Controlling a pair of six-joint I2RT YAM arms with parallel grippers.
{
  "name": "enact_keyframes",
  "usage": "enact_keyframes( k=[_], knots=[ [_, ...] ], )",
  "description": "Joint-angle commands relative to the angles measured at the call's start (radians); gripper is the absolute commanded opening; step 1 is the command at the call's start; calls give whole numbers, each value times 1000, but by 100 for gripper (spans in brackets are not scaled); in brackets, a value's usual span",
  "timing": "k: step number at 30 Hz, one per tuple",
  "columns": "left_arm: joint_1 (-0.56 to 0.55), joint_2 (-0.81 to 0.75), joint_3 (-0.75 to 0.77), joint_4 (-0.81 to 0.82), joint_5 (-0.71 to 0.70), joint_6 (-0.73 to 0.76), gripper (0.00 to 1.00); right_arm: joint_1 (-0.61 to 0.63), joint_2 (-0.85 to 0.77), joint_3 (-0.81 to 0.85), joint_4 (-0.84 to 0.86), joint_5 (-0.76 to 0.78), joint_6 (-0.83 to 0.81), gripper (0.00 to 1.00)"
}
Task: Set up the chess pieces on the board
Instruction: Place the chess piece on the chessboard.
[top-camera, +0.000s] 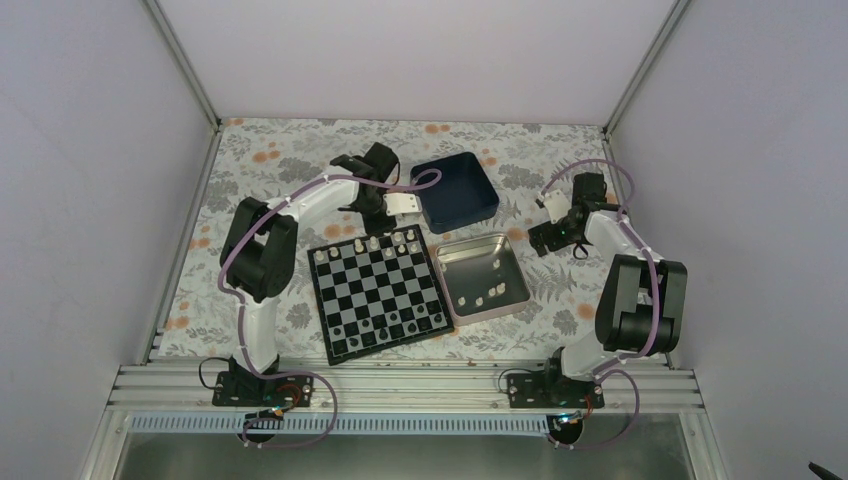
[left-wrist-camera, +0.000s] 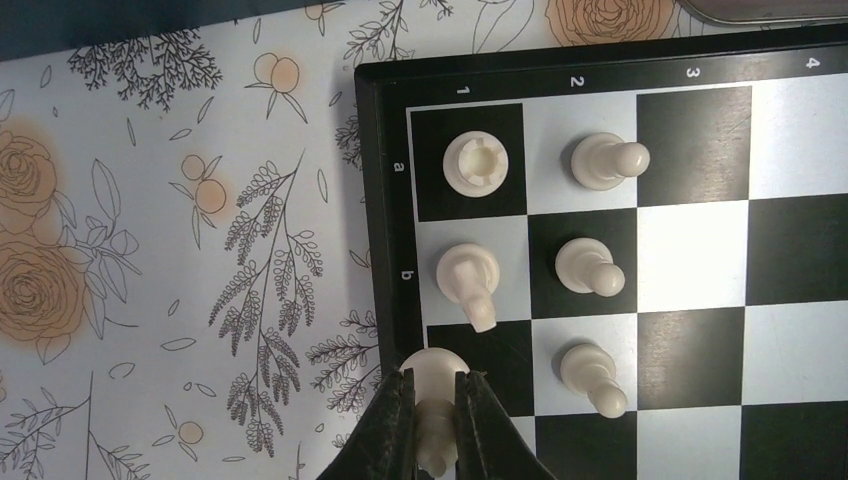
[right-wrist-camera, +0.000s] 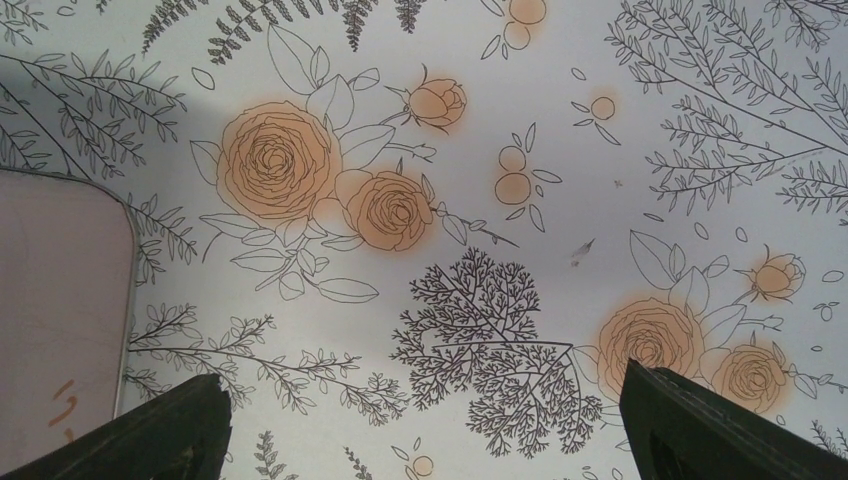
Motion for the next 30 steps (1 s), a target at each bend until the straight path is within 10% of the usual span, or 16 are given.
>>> enact_keyframes(
  k=[1, 30],
  knots=[
    [4, 19, -14, -19, 6, 22, 4, 5, 3, 11, -1, 8, 2, 100],
    [4, 26, -38, -24, 41, 29, 7, 6, 7, 5, -1, 11, 0, 100]
  ],
)
